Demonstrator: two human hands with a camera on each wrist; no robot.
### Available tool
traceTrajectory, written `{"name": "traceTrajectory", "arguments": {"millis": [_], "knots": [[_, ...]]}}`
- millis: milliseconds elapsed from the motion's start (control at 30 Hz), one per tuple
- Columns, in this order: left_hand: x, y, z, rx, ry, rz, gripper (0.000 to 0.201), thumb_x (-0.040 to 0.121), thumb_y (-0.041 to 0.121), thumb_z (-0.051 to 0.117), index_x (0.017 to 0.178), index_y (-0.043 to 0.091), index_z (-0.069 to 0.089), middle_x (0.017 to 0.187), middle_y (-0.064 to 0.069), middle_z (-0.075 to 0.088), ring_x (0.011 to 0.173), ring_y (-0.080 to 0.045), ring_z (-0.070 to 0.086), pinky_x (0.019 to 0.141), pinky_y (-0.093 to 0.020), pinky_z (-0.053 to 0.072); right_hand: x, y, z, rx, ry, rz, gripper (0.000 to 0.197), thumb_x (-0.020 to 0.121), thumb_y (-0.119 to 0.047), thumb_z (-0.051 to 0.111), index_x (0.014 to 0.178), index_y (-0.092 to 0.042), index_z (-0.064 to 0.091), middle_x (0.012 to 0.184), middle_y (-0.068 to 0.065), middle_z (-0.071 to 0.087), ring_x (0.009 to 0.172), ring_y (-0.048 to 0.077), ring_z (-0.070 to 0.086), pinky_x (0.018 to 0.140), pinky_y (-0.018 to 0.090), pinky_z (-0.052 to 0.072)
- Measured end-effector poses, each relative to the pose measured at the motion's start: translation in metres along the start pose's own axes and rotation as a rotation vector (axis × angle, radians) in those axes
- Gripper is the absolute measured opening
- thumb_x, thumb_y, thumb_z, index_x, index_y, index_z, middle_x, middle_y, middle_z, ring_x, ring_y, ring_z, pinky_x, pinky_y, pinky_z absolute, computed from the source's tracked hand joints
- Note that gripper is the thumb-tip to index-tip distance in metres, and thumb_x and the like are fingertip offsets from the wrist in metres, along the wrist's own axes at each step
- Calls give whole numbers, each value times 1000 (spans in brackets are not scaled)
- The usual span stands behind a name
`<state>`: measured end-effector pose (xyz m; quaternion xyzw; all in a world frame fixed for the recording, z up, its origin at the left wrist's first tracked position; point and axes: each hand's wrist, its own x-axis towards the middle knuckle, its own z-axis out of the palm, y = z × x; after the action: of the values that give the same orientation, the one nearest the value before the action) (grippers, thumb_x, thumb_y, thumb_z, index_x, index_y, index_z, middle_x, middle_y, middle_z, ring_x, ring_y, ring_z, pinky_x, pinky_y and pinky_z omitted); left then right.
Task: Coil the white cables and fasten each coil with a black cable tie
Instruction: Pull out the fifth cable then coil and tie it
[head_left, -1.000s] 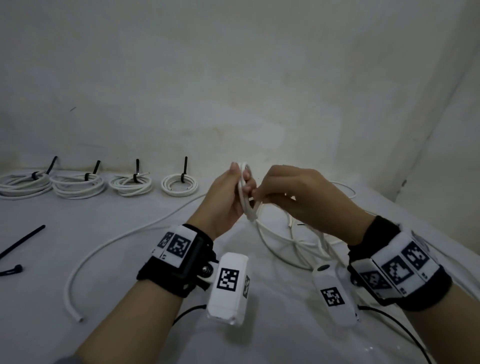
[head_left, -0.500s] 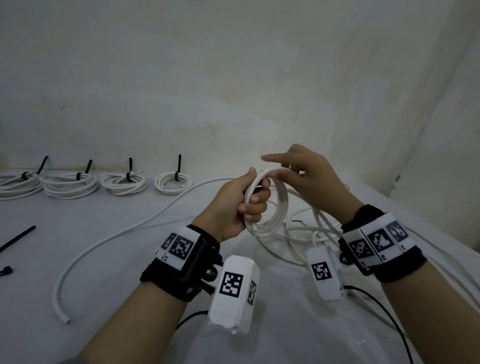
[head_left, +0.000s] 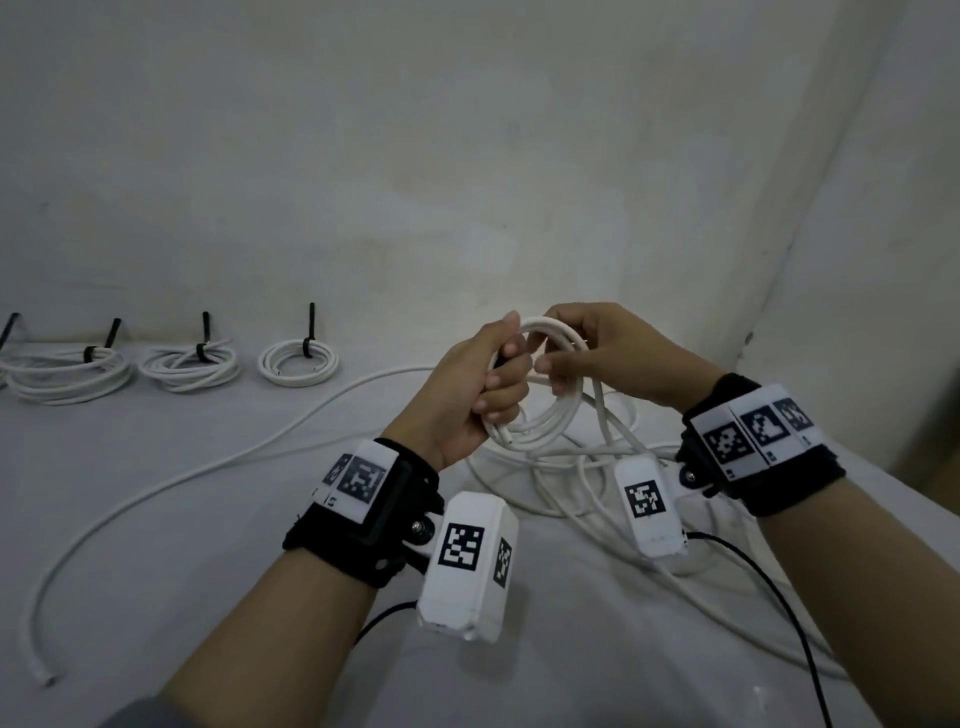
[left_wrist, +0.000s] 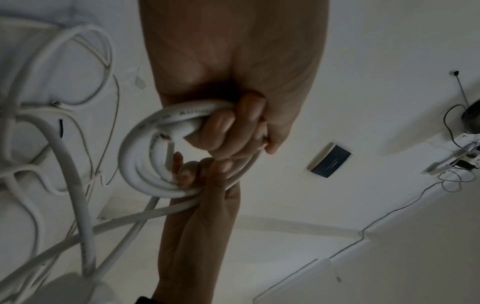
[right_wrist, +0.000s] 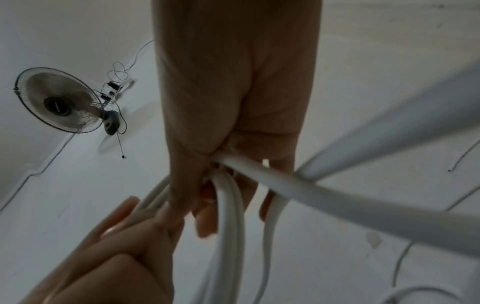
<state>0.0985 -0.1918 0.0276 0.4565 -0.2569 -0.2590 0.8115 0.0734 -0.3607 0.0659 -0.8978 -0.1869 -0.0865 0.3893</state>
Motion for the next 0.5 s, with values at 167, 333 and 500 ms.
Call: {"name": "traceTrajectory", "arguments": {"millis": [167,333,500], "knots": [[16,2,2,-52,14,42,38,102,33,31,66,18,32,40,9,24,26,-1,18,28,-15,17,-36,24,-17,-174,-68,152,41,76,-20,79,109,-35,59,105,-4,67,96,9,64,91,28,52],[31,6,9,-63,3,72,38,102,33,30,67,19,32,40,9,25,25,-2,19,28,-14,19,-73,35,-23,-294,-94,248,39,83,-10,70,105,-41,56,106,-9,59,81,6,67,79,26,55],[49,14,14,-59,53,135,37,102,33,30,67,19,32,40,9,25,26,-3,19,29,-15,19,-82,43,-53,-144,106,240,27,87,-6,66,105,-27,63,89,11,68,69,22,71,67,34,60]]}}
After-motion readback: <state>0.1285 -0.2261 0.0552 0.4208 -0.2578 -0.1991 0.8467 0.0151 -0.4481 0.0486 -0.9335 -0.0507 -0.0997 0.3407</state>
